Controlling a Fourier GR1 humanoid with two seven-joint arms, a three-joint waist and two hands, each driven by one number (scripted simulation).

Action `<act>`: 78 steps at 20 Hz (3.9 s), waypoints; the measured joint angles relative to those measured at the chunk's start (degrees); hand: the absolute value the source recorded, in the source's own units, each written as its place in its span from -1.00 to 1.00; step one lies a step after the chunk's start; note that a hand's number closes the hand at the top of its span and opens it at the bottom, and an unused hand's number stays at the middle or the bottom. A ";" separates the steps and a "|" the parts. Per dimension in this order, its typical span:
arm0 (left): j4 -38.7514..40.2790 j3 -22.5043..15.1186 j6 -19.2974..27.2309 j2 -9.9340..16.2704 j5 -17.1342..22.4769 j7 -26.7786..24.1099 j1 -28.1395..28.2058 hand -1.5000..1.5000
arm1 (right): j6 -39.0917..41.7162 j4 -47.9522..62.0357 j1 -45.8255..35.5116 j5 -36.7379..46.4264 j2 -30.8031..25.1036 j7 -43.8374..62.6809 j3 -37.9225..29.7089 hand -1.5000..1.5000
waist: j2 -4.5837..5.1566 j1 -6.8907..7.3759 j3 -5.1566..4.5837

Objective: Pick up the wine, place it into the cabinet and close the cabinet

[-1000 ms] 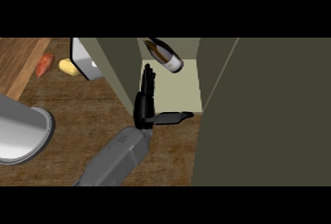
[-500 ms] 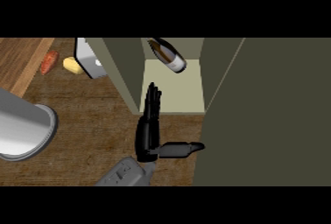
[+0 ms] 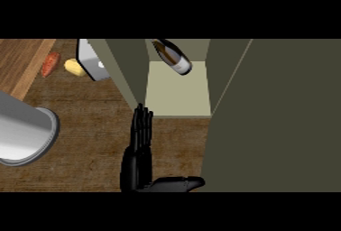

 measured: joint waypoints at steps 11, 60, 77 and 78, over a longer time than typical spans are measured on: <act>-17.50 -1.22 -6.33 12.60 -1.30 1.87 12.05 -1.00 | 4.37 0.38 1.91 -2.59 -1.00 1.62 0.70 1.00 | 0.02 0.03 0.01; -26.05 39.83 -41.22 35.90 22.72 5.86 31.28 -1.00 | -23.76 4.78 -10.56 11.30 -6.39 6.39 42.62 1.00 | -0.25 0.61 -0.21; -24.69 38.86 -41.08 32.92 22.60 9.94 25.31 -1.00 | -35.16 27.48 -44.34 -3.60 -0.51 5.51 33.76 1.00 | 0.46 2.61 -0.19; -25.06 39.21 -41.04 33.09 22.76 10.39 25.36 -1.00 | -35.20 30.56 -47.01 -4.86 0.04 4.79 32.17 1.00 | 0.47 2.75 -0.18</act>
